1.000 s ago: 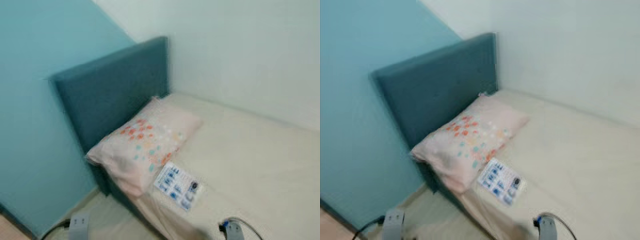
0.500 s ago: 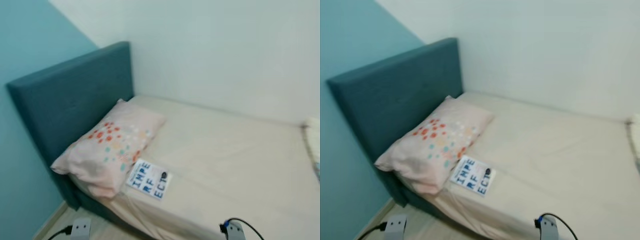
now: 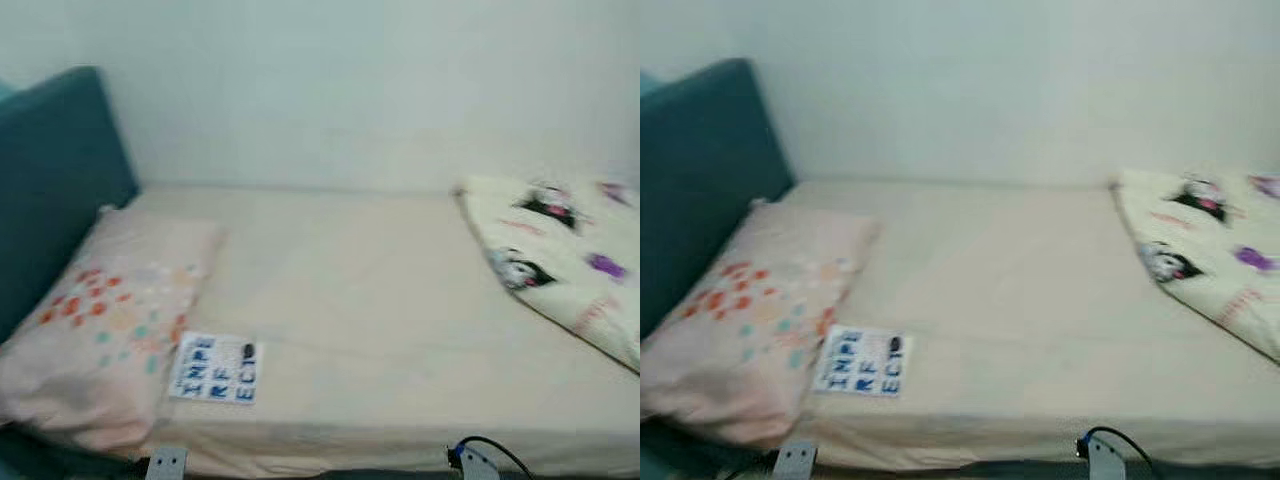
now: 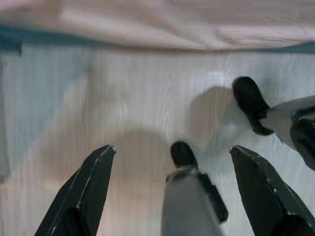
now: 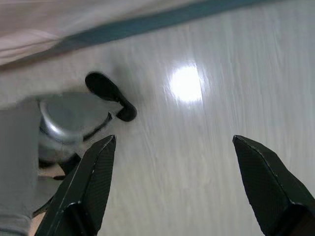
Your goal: Clean up the room
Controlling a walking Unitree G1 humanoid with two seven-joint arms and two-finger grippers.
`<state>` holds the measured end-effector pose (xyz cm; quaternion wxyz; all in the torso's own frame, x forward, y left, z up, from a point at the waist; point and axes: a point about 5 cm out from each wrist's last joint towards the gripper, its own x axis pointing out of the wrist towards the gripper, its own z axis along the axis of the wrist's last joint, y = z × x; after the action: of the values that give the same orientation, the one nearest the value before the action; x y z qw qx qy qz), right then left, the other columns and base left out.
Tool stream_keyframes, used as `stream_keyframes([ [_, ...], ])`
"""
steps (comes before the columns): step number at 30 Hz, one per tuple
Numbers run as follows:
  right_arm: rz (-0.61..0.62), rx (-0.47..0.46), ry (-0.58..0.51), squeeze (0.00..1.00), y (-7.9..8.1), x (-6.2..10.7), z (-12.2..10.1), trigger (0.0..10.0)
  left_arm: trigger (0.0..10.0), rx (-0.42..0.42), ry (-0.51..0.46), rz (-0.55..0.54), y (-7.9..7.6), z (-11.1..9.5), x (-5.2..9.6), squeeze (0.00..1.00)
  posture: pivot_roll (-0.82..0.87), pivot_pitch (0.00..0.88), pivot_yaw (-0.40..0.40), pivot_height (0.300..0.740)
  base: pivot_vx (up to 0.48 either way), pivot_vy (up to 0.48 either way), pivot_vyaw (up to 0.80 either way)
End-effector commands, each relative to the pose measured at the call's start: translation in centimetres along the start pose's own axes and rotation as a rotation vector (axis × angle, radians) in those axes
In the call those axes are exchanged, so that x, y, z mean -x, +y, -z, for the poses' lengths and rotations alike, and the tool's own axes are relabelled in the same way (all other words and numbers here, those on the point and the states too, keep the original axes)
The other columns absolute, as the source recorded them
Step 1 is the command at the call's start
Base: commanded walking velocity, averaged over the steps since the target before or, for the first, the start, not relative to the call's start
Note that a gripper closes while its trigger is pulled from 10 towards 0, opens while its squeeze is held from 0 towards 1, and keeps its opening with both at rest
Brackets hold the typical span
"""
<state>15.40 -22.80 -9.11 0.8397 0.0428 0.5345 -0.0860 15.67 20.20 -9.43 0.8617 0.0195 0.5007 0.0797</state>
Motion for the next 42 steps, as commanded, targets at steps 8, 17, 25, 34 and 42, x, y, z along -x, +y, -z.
stream_keyframes([
  [8, 0.025, 0.012, 0.016, 0.00, -0.1, 0.0, 0.3, 10.0, 10.0, -0.039, 0.009, -0.001, 0.2, 0.2, 0.0, 0.00, -0.20, 0.000, -0.002, 0.740, 0.000, 0.000, -0.76],
  [17, 0.029, 0.017, 0.026, 0.00, -0.2, 0.0, 0.5, 10.0, 10.0, -0.052, 0.014, -0.005, 0.3, 0.3, 0.0, 0.00, -0.21, 0.000, -0.002, 0.740, 0.000, 0.000, -0.76],
  [25, 0.029, 0.015, 0.030, 0.00, -0.2, 0.0, 0.7, 10.0, 10.0, -0.061, 0.021, -0.008, 0.4, 0.6, 0.1, 0.00, -0.21, 0.000, -0.001, 0.740, 0.000, 0.000, -0.76],
  [34, -0.043, -0.021, -0.001, 0.00, 0.7, 0.0, 0.4, 10.0, 10.0, -0.058, 0.058, -0.025, 0.8, 1.0, 0.1, 0.00, -0.21, 0.000, 0.000, 0.740, 0.000, -0.223, -0.34],
  [42, -0.084, 0.014, -0.073, 0.00, 1.4, -0.1, -1.3, 10.0, 10.0, -0.050, 0.095, -0.069, 1.7, 1.5, 0.2, 0.00, -0.19, 0.000, 0.006, 0.740, 0.000, -0.472, 0.00],
])
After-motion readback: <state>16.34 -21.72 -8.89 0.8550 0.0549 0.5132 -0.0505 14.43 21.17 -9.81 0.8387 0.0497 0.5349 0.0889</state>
